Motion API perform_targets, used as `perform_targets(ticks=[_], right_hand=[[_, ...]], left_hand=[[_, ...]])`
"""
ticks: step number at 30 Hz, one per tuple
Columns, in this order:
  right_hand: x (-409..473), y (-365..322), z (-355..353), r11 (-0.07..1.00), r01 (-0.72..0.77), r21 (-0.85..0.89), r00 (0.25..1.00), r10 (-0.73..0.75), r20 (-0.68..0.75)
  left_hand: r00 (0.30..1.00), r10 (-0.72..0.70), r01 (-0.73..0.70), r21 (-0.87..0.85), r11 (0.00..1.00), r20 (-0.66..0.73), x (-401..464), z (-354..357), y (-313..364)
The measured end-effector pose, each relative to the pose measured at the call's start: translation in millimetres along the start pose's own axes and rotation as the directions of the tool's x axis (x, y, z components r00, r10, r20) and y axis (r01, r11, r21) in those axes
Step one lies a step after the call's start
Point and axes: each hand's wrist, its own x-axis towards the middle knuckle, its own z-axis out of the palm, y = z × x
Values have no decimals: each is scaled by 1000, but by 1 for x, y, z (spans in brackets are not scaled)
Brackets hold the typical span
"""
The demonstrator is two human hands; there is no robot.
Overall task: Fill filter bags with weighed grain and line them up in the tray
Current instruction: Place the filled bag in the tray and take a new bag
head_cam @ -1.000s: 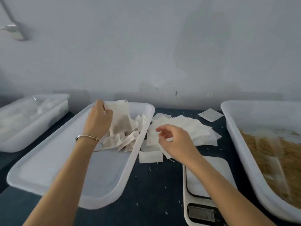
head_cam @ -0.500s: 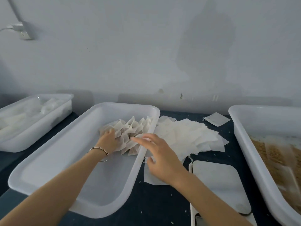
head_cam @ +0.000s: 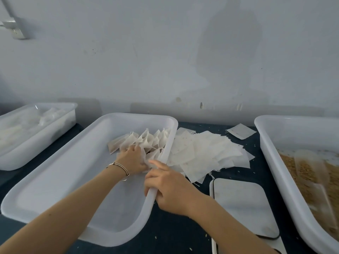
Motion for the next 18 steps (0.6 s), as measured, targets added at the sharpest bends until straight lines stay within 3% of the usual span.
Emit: perform_targets(ticks=[3, 6, 10, 12, 13, 15, 16, 18], right_hand=[[-1, 1, 3, 1000, 22, 1, 999, -22, -24], [-3, 4, 6, 999, 37, 18, 999, -36, -25], [-10, 11, 3, 982, 112, 152, 994, -109, -24], [-13, 14, 4, 934, 135, 332, 975, -66, -213], [-13, 18, 7, 909, 124, 397, 931, 32, -363], [-16, 30, 14, 909, -66, 411, 802, 293, -520], [-18, 36, 15, 899, -241, 366, 788, 402, -466], [-23, 46, 20, 850, -518, 98, 840, 527, -129]], left_hand=[[999, 4, 2, 160, 987, -34, -1, -3, 5], [995, 36, -33, 28, 999, -90, -2, -15, 7], [986, -72, 39, -208, 977, -153, -11, -36, 2], [974, -86, 15, -316, 949, -210, -15, -38, -1], [970, -88, -7, -389, 921, -225, -17, -37, 0], [970, -75, -54, -505, 862, -231, -20, -33, 5], [965, -71, -77, -529, 845, -254, -20, -31, 8], [952, -50, -121, -521, 845, -303, -18, -29, 12]])
